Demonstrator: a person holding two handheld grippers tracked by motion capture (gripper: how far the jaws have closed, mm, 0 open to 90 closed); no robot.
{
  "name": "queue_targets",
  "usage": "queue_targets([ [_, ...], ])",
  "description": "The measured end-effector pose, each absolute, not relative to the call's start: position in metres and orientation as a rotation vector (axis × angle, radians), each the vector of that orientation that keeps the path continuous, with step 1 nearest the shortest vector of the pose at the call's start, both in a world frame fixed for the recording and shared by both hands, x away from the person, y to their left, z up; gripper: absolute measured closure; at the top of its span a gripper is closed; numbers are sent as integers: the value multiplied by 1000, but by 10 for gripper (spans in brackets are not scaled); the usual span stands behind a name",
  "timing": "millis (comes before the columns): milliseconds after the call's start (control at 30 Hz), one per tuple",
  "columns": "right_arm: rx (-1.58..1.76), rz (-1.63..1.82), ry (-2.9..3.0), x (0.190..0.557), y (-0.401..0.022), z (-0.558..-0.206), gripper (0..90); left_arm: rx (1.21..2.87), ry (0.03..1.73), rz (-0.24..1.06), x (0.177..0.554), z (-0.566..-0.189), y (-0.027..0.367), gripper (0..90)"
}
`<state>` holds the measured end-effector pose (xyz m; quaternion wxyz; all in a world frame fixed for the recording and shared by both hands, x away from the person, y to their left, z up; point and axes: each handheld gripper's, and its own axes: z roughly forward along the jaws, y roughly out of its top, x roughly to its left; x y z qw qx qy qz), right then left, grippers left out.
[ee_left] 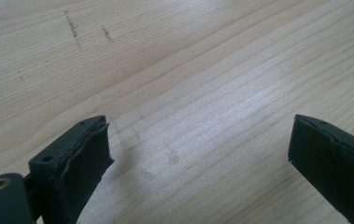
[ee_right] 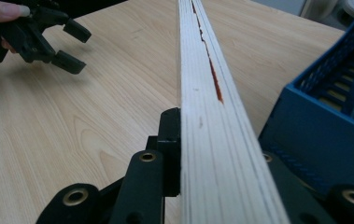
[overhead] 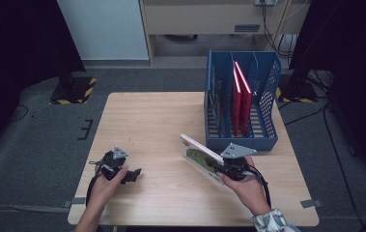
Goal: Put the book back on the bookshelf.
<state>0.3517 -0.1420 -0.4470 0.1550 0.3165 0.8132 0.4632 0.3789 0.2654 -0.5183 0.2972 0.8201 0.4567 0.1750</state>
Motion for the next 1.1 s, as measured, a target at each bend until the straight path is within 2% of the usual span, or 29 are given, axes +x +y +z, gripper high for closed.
queue_targets([
  [267,944,1308,2322,351,-151,-455,755,2174,1216,476,386,-523,265,50],
  [1100,965,1331,2286,341,-165,-445,755,2117,1209,486,398,-536,260,0],
])
